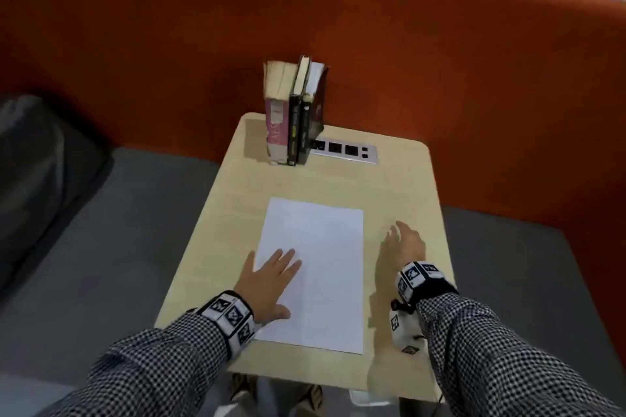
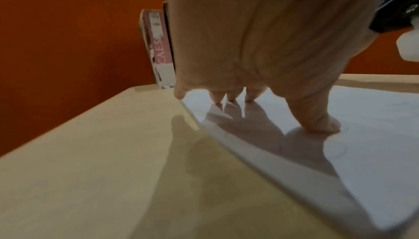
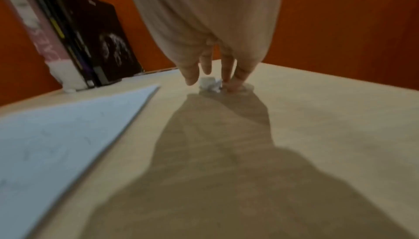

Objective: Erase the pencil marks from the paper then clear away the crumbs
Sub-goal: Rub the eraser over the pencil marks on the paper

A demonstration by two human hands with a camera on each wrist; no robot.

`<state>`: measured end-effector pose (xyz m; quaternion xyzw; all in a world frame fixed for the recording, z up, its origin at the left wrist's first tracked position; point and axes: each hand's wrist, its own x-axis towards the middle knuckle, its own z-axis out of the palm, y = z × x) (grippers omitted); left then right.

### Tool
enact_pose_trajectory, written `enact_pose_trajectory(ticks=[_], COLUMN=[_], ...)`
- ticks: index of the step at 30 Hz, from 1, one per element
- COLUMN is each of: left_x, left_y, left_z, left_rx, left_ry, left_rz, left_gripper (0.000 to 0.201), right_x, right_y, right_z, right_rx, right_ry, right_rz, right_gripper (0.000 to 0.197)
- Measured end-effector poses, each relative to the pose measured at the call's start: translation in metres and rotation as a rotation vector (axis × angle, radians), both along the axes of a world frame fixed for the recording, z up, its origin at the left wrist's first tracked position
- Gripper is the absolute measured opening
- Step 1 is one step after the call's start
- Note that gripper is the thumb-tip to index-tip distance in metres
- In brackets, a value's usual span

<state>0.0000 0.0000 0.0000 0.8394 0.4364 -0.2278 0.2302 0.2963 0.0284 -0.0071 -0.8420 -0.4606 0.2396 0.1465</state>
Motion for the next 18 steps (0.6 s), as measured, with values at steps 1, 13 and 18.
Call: enact_pose_trajectory(ticks=[1, 13, 18], left_x=[-0.001, -0.033, -0.026], left_y=[-0.004, 0.036, 0.061], left_z=[-0.004, -0.001, -0.017], left_rx=[0.006, 0.09, 0.079], left_ry=[-0.007, -0.212, -0.184], left_rz=[0.0, 0.386, 0.357], left_gripper=[0.093, 0.104, 0.111], right_x=[-0.003, -0.096, -0.157], right_y=[-0.002, 0.008, 0.02], right_z=[-0.001, 0.018, 0.003], right_rx=[0.034, 0.324, 0.231], right_ry=[-0.038, 0.277, 0.366], right_rz=[0.032, 0.281, 0.387], right_gripper=[0.03, 0.023, 0.017])
